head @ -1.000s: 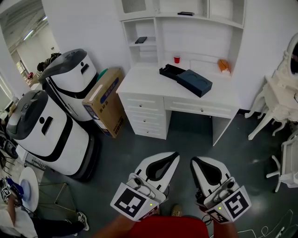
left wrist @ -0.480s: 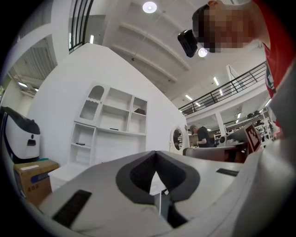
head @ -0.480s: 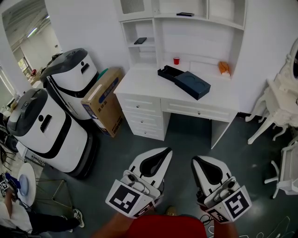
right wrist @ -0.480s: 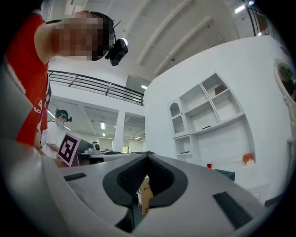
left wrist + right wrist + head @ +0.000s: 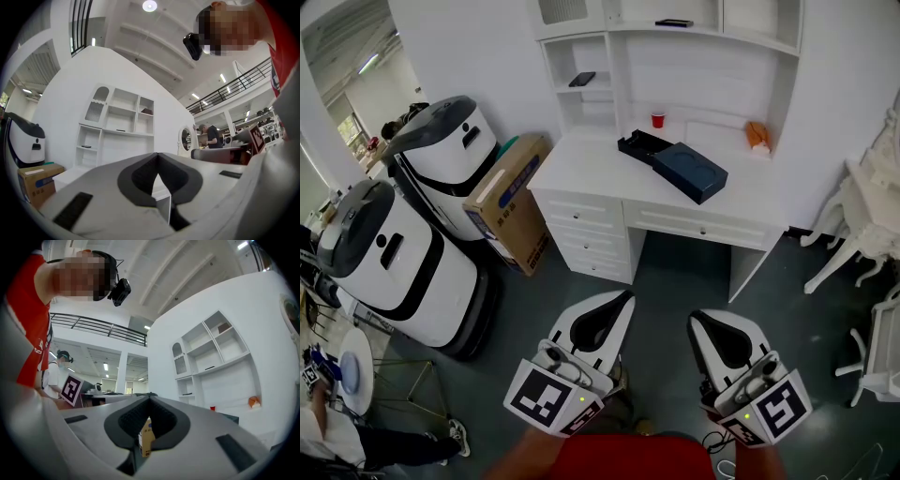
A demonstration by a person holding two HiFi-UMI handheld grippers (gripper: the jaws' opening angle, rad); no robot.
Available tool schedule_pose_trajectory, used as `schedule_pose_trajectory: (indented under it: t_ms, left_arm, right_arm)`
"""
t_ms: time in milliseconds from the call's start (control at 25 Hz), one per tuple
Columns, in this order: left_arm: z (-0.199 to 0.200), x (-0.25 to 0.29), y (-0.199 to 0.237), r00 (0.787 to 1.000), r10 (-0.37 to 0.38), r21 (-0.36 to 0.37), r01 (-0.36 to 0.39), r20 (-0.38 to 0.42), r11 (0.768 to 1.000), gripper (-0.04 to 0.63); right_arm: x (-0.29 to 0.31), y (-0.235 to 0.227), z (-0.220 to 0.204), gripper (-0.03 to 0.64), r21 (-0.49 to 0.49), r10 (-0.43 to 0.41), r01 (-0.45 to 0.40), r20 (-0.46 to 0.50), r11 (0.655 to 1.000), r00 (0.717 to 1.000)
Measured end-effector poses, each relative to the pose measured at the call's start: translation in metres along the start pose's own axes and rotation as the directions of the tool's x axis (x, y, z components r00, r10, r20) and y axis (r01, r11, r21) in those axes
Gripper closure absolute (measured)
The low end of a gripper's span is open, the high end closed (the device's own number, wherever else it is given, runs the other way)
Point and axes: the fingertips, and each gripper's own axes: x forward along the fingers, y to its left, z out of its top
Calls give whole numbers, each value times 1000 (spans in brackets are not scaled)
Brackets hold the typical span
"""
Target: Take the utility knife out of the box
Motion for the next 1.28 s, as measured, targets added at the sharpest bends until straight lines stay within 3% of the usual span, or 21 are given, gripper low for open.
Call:
schedule_pose_trajectory:
  t_ms: [320, 840, 1280]
  left_arm:
    - [-7, 49, 55, 999, 2, -1, -2, 48, 1000, 574]
    - [-22, 154, 206, 997, -60, -15, 61, 55, 998, 574]
    - [-40, 204, 266, 991, -131, -43, 132, 7, 990, 574]
  right_arm:
    - [52, -44, -13, 623, -18, -8, 8, -12, 1000, 1000]
    - [208, -136, -29, 623, -39, -82, 81, -34, 996, 996]
    - [262, -198, -36, 623, -66, -188, 185, -53, 981, 981]
